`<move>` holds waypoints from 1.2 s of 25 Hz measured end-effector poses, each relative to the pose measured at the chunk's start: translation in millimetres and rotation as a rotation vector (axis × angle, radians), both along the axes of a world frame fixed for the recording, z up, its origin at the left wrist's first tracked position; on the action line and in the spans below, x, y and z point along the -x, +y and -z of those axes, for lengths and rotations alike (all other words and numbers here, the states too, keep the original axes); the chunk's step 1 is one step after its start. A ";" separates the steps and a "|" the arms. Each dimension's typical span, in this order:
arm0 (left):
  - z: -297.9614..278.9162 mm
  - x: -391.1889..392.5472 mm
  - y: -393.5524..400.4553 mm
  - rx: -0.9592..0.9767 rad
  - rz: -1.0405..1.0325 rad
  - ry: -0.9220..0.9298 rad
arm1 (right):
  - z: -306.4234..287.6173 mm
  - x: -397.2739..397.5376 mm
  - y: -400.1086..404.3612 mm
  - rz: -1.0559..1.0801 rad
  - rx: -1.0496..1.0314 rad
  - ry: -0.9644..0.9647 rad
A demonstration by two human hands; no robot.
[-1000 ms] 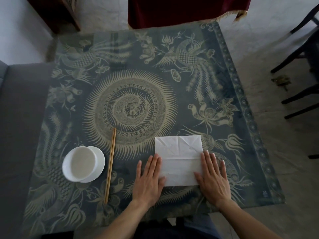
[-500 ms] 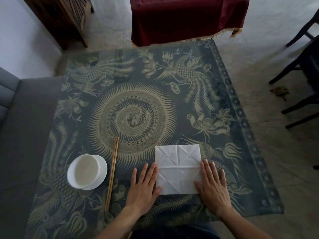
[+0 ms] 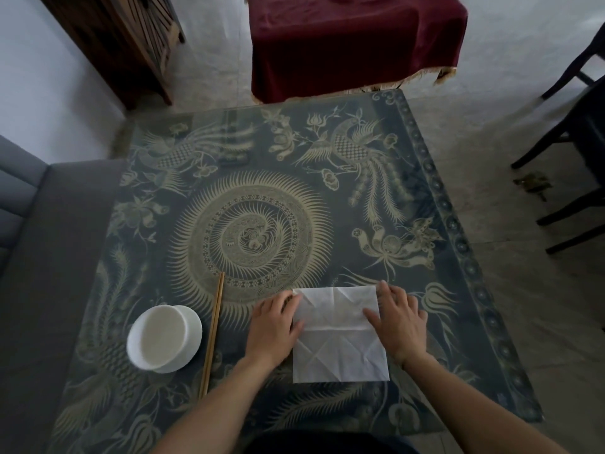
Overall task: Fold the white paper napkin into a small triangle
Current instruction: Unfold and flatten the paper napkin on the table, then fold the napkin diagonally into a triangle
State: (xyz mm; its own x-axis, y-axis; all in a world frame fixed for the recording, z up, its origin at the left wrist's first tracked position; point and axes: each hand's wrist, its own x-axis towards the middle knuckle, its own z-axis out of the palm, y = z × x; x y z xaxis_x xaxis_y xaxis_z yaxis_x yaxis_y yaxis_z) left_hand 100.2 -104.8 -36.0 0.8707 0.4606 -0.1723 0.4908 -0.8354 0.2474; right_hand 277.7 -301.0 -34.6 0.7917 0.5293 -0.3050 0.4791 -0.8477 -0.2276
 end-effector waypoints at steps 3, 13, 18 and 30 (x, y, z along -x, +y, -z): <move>-6.2 -29.4 14.2 0.033 -0.038 0.078 | 0.3 -8.2 12.9 0.021 0.037 0.017; -8.9 -62.4 29.9 0.149 -0.172 0.165 | -11.2 -31.0 37.4 -0.014 0.060 0.155; -10.3 -57.8 26.1 0.090 -0.130 0.119 | -11.7 -36.0 43.5 -0.014 0.006 0.297; -0.1 22.0 1.8 -0.024 0.512 0.016 | -16.5 -25.4 46.8 0.115 -0.295 0.211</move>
